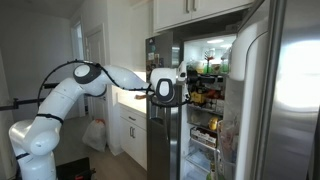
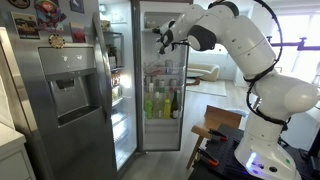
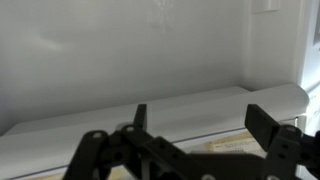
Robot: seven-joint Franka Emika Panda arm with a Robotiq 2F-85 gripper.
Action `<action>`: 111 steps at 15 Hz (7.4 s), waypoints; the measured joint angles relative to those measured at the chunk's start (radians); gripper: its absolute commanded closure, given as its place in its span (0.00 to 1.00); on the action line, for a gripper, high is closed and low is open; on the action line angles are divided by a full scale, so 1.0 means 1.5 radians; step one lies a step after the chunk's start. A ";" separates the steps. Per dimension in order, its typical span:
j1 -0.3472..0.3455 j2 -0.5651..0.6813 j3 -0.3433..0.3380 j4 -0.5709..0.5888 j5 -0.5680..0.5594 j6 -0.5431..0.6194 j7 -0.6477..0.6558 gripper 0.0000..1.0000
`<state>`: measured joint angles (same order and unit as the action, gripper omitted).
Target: Open the top compartment of the refrigerator door
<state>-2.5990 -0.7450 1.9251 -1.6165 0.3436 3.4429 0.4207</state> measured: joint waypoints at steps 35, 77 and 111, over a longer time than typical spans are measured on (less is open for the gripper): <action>0.002 -0.073 -0.063 0.051 0.106 -0.004 0.041 0.00; -0.001 -0.089 -0.295 0.279 0.062 -0.488 0.167 0.00; 0.132 0.153 -0.359 0.396 -0.038 -0.849 -0.089 0.00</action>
<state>-2.4015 -0.5152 1.3867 -1.0219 0.2870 2.1698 0.2870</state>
